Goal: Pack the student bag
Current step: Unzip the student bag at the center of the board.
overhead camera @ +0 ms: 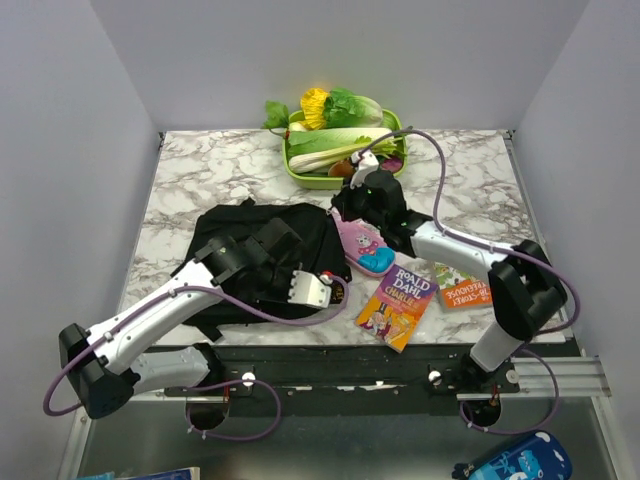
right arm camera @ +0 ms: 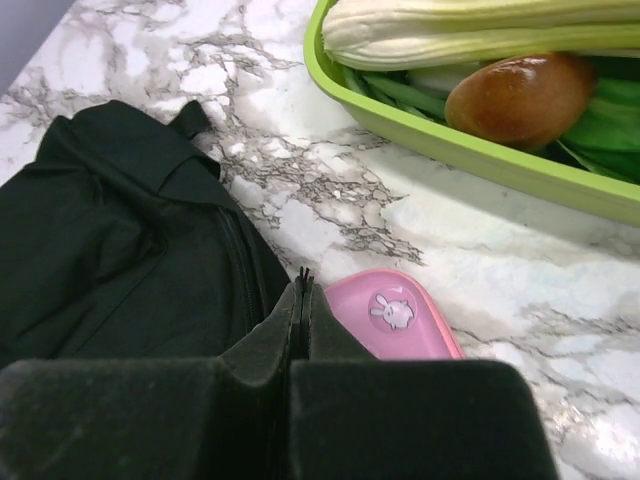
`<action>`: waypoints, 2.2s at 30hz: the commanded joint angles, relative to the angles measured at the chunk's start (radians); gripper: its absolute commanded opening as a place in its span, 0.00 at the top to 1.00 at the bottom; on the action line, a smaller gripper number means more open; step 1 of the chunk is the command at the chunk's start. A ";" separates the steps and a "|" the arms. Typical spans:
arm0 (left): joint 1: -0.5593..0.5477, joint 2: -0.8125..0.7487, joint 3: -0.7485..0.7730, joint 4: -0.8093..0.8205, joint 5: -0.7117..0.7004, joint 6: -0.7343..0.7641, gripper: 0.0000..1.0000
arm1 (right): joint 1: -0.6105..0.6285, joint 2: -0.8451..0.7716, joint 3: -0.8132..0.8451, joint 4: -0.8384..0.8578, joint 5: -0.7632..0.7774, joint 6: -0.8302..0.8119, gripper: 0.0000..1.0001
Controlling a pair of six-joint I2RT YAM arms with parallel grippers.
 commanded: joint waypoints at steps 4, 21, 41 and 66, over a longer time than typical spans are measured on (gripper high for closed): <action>0.341 -0.030 -0.049 -0.047 -0.035 -0.077 0.55 | -0.012 -0.200 -0.210 0.159 -0.010 0.048 0.99; 0.166 0.195 0.258 0.285 0.191 -0.626 0.01 | 0.062 -0.259 -0.274 0.157 0.057 0.082 0.99; 0.155 0.498 0.214 0.534 0.003 -0.990 0.01 | -0.013 -0.268 -0.314 0.177 -0.018 0.131 0.99; 0.005 0.332 0.151 0.284 0.413 -0.487 1.00 | -0.091 -0.062 -0.162 0.180 -0.093 0.129 0.99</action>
